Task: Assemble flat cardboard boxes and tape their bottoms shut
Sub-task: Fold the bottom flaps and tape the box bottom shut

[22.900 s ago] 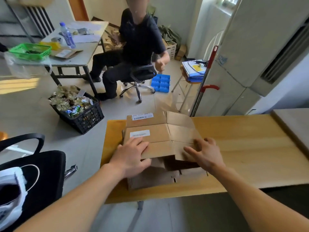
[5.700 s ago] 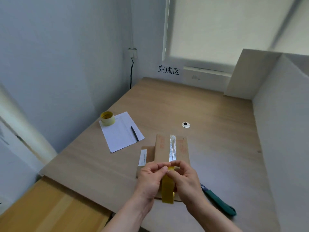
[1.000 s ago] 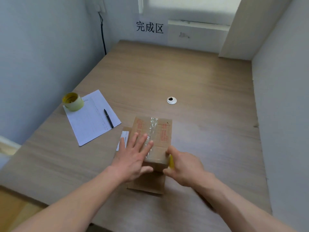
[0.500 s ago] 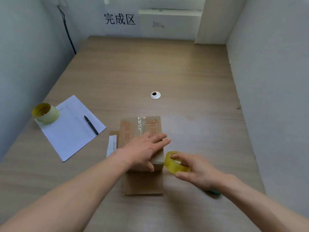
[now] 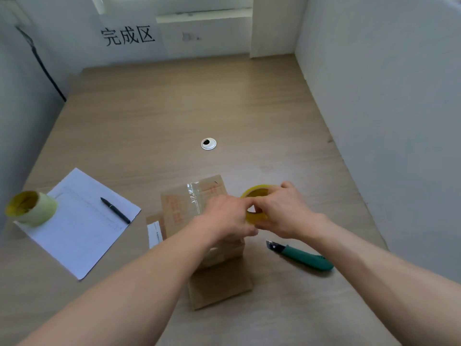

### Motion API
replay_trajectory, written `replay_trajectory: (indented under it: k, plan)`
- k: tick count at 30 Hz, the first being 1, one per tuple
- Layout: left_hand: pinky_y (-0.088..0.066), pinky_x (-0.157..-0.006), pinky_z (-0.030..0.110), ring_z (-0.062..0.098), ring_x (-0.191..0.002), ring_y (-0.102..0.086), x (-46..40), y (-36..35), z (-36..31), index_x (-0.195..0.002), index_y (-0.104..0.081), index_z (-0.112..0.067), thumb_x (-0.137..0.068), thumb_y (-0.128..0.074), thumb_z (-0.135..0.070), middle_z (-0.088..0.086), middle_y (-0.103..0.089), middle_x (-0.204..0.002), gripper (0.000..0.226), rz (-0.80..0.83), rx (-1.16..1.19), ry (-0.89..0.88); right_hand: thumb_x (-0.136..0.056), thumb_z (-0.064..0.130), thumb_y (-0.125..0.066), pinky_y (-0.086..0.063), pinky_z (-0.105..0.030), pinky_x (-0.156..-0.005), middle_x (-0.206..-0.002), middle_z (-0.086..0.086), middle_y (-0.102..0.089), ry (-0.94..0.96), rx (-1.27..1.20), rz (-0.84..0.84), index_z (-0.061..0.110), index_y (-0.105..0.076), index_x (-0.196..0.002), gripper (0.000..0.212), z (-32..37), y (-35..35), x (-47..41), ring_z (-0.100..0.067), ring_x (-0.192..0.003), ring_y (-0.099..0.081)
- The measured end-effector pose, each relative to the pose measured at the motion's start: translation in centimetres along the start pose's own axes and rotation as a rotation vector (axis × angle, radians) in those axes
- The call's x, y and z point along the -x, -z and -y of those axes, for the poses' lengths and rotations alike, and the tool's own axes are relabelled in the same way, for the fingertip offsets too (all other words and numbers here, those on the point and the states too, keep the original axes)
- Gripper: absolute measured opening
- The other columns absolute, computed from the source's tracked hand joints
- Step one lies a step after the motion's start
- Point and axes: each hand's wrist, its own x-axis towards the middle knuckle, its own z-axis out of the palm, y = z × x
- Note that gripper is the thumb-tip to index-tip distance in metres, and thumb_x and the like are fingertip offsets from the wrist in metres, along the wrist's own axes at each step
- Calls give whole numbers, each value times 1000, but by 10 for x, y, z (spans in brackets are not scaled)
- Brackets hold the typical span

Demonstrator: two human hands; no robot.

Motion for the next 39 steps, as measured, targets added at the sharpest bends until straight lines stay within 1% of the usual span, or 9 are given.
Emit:
replay_trajectory:
  k: [4,7,12,13,16,20,22,26,39]
  plan:
    - [-42,-66,28,25,-93,-64,-14,6,-11,-105,-68,-36,-65,-75,-41,-5,-60,-83,41,29,47,155,-79,55,-62,-33,-38,-75,-83,6,-67,-22,20,-62,31,-61,-86,25,6,3,0,-24,-95,-55]
    - [-45,-70,24,21,-94,-64,-17,1,-10,-93,-71,-37,-63,-76,-33,-6,-66,-88,30,5,124,249,-74,52,-69,-39,-39,-76,-88,2,-68,-54,-20,-189,25,-66,-82,28,11,-5,11,-29,-94,-57]
    - [-46,-74,23,17,-99,-64,-12,-5,-9,-90,-71,-42,-64,-79,-34,-11,-70,-97,29,-46,241,320,-64,44,-73,-42,-36,-89,-121,0,-57,-286,-433,-484,22,-56,-117,60,4,-42,74,-22,-111,-53]
    - [-44,-72,23,17,-98,-63,-10,-5,-10,-89,-71,-42,-63,-80,-35,-12,-69,-95,29,-42,266,334,-65,44,-69,-42,-37,-88,-121,0,-55,-380,-431,-404,22,-54,-121,62,2,-54,92,-24,-110,-54]
    - [-38,-68,22,15,-95,-63,-8,-2,-10,-79,-67,-43,-61,-83,-37,-14,-66,-86,25,-19,324,351,-76,43,-59,-41,-36,-91,-125,4,-52,-565,-257,124,27,-47,-136,63,3,-92,139,-24,-116,-51]
    - [-39,-68,23,13,-92,-63,-7,2,-10,-73,-65,-42,-58,-86,-39,-15,-68,-83,25,7,377,360,-95,26,-51,-44,-39,-91,-124,-3,-58,-628,-412,76,22,-49,-137,42,13,-110,155,-27,-113,-55]
    - [-39,-67,23,12,-91,-63,-6,3,-11,-72,-65,-42,-59,-87,-40,-14,-68,-82,25,7,384,365,-96,18,-54,-46,-36,-89,-122,-2,-62,-603,-625,-55,19,-54,-133,37,22,-105,157,-25,-110,-59]
    - [-38,-67,23,13,-90,-63,-5,5,-12,-70,-64,-41,-60,-87,-40,-13,-67,-82,25,7,407,362,-89,20,-59,-48,-27,-83,-111,7,-66,-433,-735,-245,18,-63,-123,34,46,-91,157,-12,-101,-63]
    - [-39,-69,24,14,-91,-62,-4,4,-12,-71,-65,-41,-61,-88,-40,-13,-67,-83,25,6,392,353,-94,15,-54,-52,-35,-83,-112,0,-64,-324,-751,-299,13,-58,-129,35,59,-89,126,-18,-98,-63]
